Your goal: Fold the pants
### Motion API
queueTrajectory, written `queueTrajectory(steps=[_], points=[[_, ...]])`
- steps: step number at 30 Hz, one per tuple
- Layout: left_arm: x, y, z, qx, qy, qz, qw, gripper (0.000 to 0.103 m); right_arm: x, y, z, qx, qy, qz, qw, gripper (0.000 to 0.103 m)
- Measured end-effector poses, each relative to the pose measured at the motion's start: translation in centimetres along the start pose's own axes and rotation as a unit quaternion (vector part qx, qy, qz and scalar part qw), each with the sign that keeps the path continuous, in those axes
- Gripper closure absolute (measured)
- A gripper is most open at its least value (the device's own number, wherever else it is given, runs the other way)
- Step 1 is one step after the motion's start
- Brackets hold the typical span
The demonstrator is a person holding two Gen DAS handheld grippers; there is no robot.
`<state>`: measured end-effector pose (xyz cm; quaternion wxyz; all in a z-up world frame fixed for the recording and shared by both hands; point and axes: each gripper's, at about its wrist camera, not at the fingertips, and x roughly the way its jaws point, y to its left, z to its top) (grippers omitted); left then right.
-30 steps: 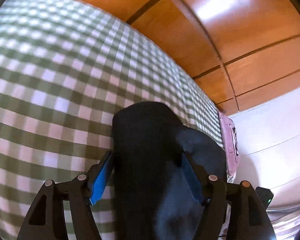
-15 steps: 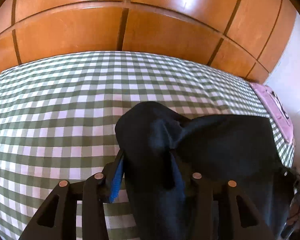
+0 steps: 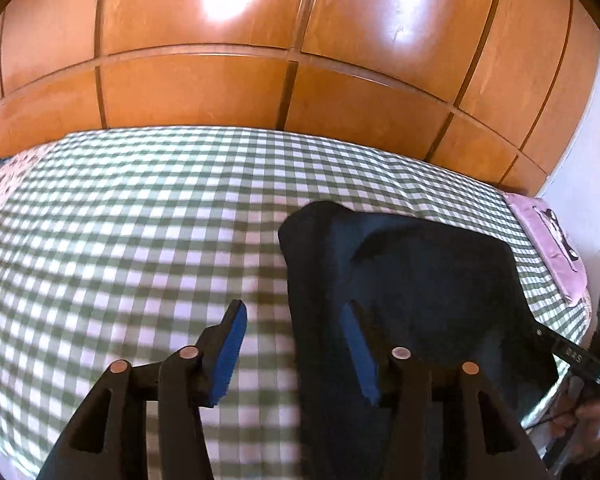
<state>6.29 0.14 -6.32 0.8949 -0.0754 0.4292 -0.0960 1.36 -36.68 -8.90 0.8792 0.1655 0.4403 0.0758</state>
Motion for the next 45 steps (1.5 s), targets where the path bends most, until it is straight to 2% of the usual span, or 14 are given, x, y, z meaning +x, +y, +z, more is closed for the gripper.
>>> queueTrajectory(steps=[7, 16, 17, 18, 20, 22, 25, 27, 30, 37, 41, 42, 44, 45], points=[[-0.8, -0.9, -3.0, 0.008, 0.01, -0.006, 0.9999, 0.046, -1.1, 0.6, -0.8, -0.013, 0.003, -0.015, 1.0, 0.054], [-1.0, -1.5, -4.5, 0.016, 0.017, -0.003, 0.9997, 0.042, -2.9, 0.2, -2.1, -0.019, 0.015, -0.019, 1.0, 0.05], [-1.0, -1.6, -4.6, 0.016, 0.018, -0.003, 0.9997, 0.042, -3.1, 0.4, -2.3, -0.029, 0.018, -0.024, 0.999, 0.052], [-1.0, -1.6, -4.5, 0.016, 0.018, -0.004, 0.9997, 0.041, -3.2, 0.8, -2.5, -0.04, 0.019, -0.03, 0.999, 0.063], [-1.1, -1.7, -4.6, 0.016, 0.018, -0.003, 0.9997, 0.041, -3.2, 1.4, -2.7, -0.058, 0.018, -0.041, 0.997, 0.077], [-1.6, -1.9, -4.6, 0.015, 0.014, -0.003, 0.9998, 0.041, -3.7, 2.1, -2.3, -0.073, 0.014, -0.054, 0.996, 0.094], [-1.7, -2.1, -4.8, 0.027, 0.01, 0.007, 0.9996, 0.023, -3.8, 2.3, -1.8, -0.09, 0.018, -0.065, 0.994, 0.095], [-1.2, -1.9, -5.0, 0.023, 0.019, 0.006, 0.9995, 0.023, -2.8, 2.0, -2.3, -0.097, 0.03, -0.071, 0.992, 0.095], [-0.4, -1.5, -5.4, 0.005, 0.033, -0.003, 0.9994, 0.021, -2.1, 1.4, -2.8, -0.094, 0.024, -0.071, 0.993, 0.095], [-0.8, -1.6, -5.4, 0.012, 0.024, 0.002, 0.9996, 0.02, -2.3, 1.2, -2.8, -0.078, 0.018, -0.066, 0.995, 0.095], [-1.4, -1.7, -5.2, 0.017, 0.019, 0.007, 0.9997, 0.02, -2.9, 1.0, -2.9, -0.06, 0.014, -0.057, 0.996, 0.092], [-1.7, -1.7, -5.1, 0.017, 0.016, 0.007, 0.9997, 0.02, -3.1, 0.8, -2.8, -0.052, 0.014, -0.054, 0.997, 0.087], [-2.3, -1.4, -4.8, 0.013, 0.01, 0.004, 0.9999, 0.02, -3.7, 0.5, -2.8, -0.035, 0.011, -0.051, 0.998, 0.073], [-2.5, -1.2, -4.6, 0.011, 0.006, 0.002, 0.9999, 0.02, -4.1, 0.2, -2.8, -0.025, 0.011, -0.049, 0.998, 0.061]])
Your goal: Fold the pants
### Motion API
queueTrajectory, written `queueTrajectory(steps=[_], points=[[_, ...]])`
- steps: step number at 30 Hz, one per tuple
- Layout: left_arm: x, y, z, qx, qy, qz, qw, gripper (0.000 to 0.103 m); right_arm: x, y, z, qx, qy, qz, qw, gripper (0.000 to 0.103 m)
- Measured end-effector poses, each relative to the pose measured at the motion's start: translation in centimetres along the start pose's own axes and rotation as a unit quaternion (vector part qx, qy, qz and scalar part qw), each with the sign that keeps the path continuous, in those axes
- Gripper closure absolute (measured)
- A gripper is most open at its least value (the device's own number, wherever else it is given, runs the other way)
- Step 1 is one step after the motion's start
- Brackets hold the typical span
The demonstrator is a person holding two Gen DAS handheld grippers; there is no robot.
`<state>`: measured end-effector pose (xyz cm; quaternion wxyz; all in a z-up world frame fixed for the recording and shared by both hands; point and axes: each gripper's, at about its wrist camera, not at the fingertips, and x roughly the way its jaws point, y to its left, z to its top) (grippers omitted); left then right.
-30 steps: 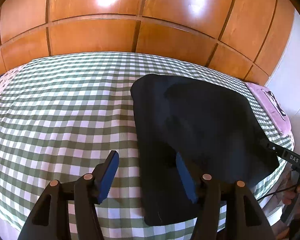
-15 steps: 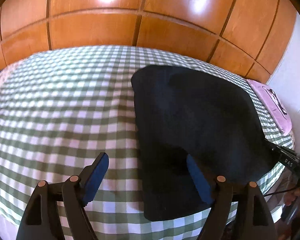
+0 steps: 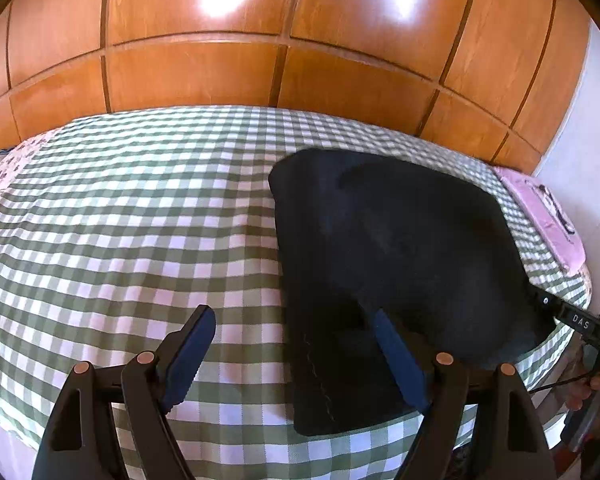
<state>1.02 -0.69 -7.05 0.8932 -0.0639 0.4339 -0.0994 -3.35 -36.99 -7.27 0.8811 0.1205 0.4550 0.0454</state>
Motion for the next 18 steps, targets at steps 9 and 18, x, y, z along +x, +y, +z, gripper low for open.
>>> queueTrajectory(steps=[9, 18], points=[[-0.1, 2.1, 0.7, -0.021, 0.007, -0.033, 0.9992, 0.017, -1.0, -2.9, 0.7, 0.065, 0.018, 0.053, 0.996, 0.037], [0.8, 7.9, -0.9, -0.168, 0.041, -0.18, 0.9683, 0.001, -1.4, -6.8, 1.3, 0.177, 0.018, 0.164, 0.97, 0.023]])
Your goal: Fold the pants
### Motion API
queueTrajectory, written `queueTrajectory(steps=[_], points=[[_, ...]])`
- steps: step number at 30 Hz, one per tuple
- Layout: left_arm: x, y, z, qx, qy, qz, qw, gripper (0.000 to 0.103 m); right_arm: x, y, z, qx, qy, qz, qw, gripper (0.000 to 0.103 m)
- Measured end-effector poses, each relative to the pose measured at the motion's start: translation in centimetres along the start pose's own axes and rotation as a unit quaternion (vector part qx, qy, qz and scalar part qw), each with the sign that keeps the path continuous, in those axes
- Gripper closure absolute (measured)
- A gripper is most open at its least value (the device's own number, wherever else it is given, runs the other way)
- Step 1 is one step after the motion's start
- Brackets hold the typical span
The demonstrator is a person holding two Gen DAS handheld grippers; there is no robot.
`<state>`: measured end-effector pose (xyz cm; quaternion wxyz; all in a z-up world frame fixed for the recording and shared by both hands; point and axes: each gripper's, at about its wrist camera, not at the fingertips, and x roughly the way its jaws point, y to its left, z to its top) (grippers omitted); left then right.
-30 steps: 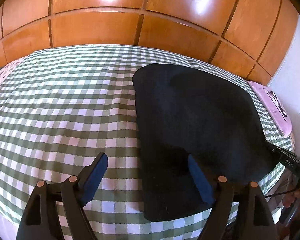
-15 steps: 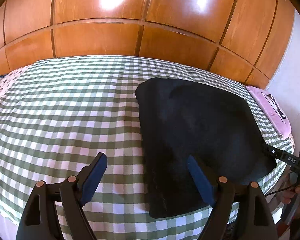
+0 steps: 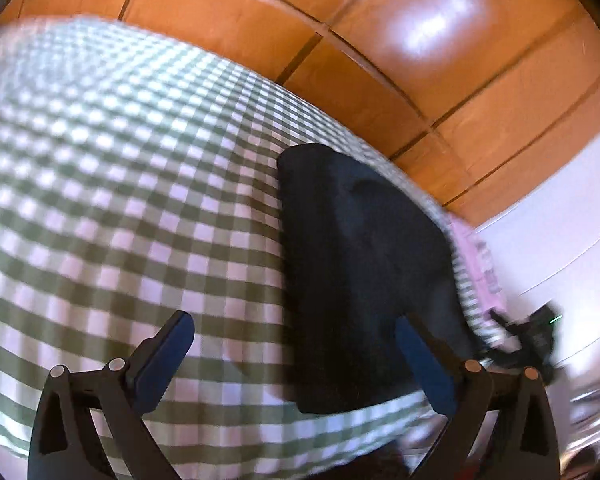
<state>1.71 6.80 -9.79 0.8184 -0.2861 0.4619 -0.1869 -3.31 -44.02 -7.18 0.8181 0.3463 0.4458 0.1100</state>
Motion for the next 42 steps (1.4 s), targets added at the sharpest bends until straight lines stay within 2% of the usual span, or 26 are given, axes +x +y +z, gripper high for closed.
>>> queueTrajectory(steps=[2, 3, 7, 11, 15, 19, 21, 23, 26, 30, 31, 32, 34, 42], points=[[-0.7, 1.1, 0.2, -0.027, -0.027, -0.026, 0.9989, 0.001, -0.3, -0.9, 0.1, 0.024, -0.003, 0.013, 1.0, 0.023], [-0.9, 1.4, 0.4, -0.033, -0.031, -0.026, 0.9986, 0.001, -0.5, -1.2, 0.0, 0.031, -0.005, 0.016, 0.999, 0.023], [-0.5, 1.9, 1.4, -0.054, -0.021, -0.028, 0.9979, 0.001, -0.5, -1.9, -0.1, 0.038, 0.002, 0.02, 0.999, 0.023], [0.3, 0.6, 1.9, -0.02, -0.019, -0.011, 0.9995, 0.001, 0.5, -1.9, 0.8, 0.023, 0.017, 0.027, 0.999, 0.023], [2.3, -1.0, 2.7, 0.013, 0.01, -0.009, 0.9998, 0.001, 3.2, -1.8, 1.9, 0.015, 0.041, 0.033, 0.999, 0.023], [4.5, -1.6, 3.4, 0.01, 0.029, -0.017, 0.9994, 0.003, 5.8, -1.0, 2.4, 0.0, 0.067, 0.05, 0.996, 0.023], [5.7, -1.6, 3.6, 0.005, 0.044, -0.027, 0.9986, 0.009, 7.0, -0.7, 2.7, -0.007, 0.074, 0.05, 0.996, 0.023], [7.2, -1.4, 3.7, -0.002, 0.07, -0.022, 0.9973, 0.024, 7.7, -0.1, 2.9, -0.023, 0.084, 0.059, 0.994, 0.024], [9.3, -0.7, 3.5, -0.029, 0.109, -0.037, 0.993, 0.036, 8.4, 1.1, 2.8, -0.062, 0.099, 0.044, 0.992, 0.031], [9.5, -0.9, 3.5, -0.028, 0.109, -0.052, 0.9923, 0.055, 8.4, 2.1, 2.7, -0.074, 0.093, 0.034, 0.992, 0.049], [9.0, -1.4, 3.5, -0.015, 0.099, -0.055, 0.9934, 0.063, 8.2, 2.6, 2.7, -0.082, 0.089, 0.032, 0.992, 0.055], [8.5, -1.9, 3.5, 0.004, 0.089, -0.054, 0.9946, 0.067, 8.1, 3.1, 2.7, -0.091, 0.087, 0.029, 0.992, 0.057], [7.5, -3.1, 3.6, 0.039, 0.074, -0.05, 0.9953, 0.068, 8.1, 4.7, 3.0, -0.111, 0.083, 0.022, 0.99, 0.061], [5.6, -3.9, 6.5, 0.064, 0.032, -0.073, 0.9948, 0.07, 8.2, 8.2, 5.3, -0.159, 0.064, 0.034, 0.985, 0.062]])
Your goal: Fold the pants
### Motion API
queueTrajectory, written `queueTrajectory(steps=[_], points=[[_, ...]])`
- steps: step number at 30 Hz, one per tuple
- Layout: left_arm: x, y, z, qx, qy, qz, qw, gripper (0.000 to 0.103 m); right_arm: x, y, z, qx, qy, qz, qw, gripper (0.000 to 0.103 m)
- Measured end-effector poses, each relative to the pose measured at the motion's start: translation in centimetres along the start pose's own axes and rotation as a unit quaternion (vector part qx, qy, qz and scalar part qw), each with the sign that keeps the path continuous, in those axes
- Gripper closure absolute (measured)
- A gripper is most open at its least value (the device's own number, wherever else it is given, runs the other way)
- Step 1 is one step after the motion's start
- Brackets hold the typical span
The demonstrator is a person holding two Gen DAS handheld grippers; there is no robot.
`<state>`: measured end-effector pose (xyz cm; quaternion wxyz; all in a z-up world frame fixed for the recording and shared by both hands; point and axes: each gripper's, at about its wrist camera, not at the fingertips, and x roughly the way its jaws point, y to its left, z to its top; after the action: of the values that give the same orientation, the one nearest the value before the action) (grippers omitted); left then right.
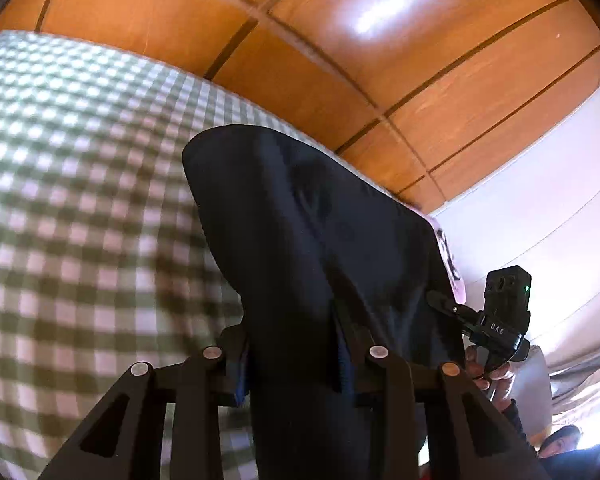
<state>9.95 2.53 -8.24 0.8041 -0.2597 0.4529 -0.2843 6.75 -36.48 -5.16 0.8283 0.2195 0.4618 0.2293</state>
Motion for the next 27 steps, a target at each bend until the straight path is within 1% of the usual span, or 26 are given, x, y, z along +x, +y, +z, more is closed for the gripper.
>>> queueTrajectory(steps=[2, 6, 9, 13, 16, 18, 20, 21, 22, 23, 24, 25, 27], points=[[-0.5, 0.0, 1.5, 0.009, -0.011, 0.004, 0.9999, 0.07, 0.6, 0.1, 1.2, -0.004, -0.007, 0.009, 1.0, 0.062], [-0.3, 0.2, 5.7, 0.042, -0.028, 0.028, 0.9983, 0.069, 2.9, 0.3, 4.2, -0.006, -0.011, 0.018, 1.0, 0.062], [0.6, 0.9, 8.9, 0.056, -0.036, 0.048, 0.9967, 0.069, 5.0, 0.3, 7.0, -0.005, -0.014, 0.022, 1.0, 0.062], [2.5, 2.0, 13.3, 0.075, -0.038, 0.077, 0.9935, 0.069, 8.1, 0.1, 11.3, -0.005, -0.018, 0.018, 1.0, 0.062], [3.9, 3.1, 15.6, 0.083, -0.039, 0.099, 0.9908, 0.068, 9.9, -0.3, 13.7, -0.005, -0.016, 0.018, 1.0, 0.062], [5.3, 4.3, 16.6, 0.089, -0.033, 0.12, 0.9883, 0.066, 11.7, -1.1, 15.0, -0.001, -0.011, 0.012, 1.0, 0.061], [7.2, 6.4, 17.2, 0.067, -0.01, 0.136, 0.9884, 0.063, 14.1, -2.5, 15.7, 0.008, 0.007, -0.003, 1.0, 0.059], [8.6, 7.9, 17.1, 0.054, 0.01, 0.159, 0.9857, 0.061, 15.7, -3.4, 15.7, 0.017, 0.022, -0.018, 0.999, 0.055], [9.6, 9.2, 16.8, 0.042, 0.023, 0.166, 0.9849, 0.053, 16.8, -4.3, 15.5, 0.027, 0.028, -0.02, 0.999, 0.045], [9.8, 9.7, 16.4, 0.038, 0.018, 0.161, 0.9861, 0.05, 17.2, -4.9, 15.3, 0.037, 0.024, -0.011, 0.999, 0.042], [9.5, 9.9, 16.1, 0.038, 0.004, 0.154, 0.9874, 0.049, 17.3, -5.5, 15.2, 0.049, 0.021, -0.002, 0.999, 0.039], [9.4, 10.0, 16.1, 0.035, 0.001, 0.152, 0.9878, 0.049, 17.2, -5.9, 15.1, 0.057, 0.02, 0.005, 0.998, 0.038], [8.9, 9.9, 16.0, 0.027, -0.003, 0.153, 0.9878, 0.049, 16.7, -5.6, 15.1, 0.049, 0.021, 0.0, 0.999, 0.037]])
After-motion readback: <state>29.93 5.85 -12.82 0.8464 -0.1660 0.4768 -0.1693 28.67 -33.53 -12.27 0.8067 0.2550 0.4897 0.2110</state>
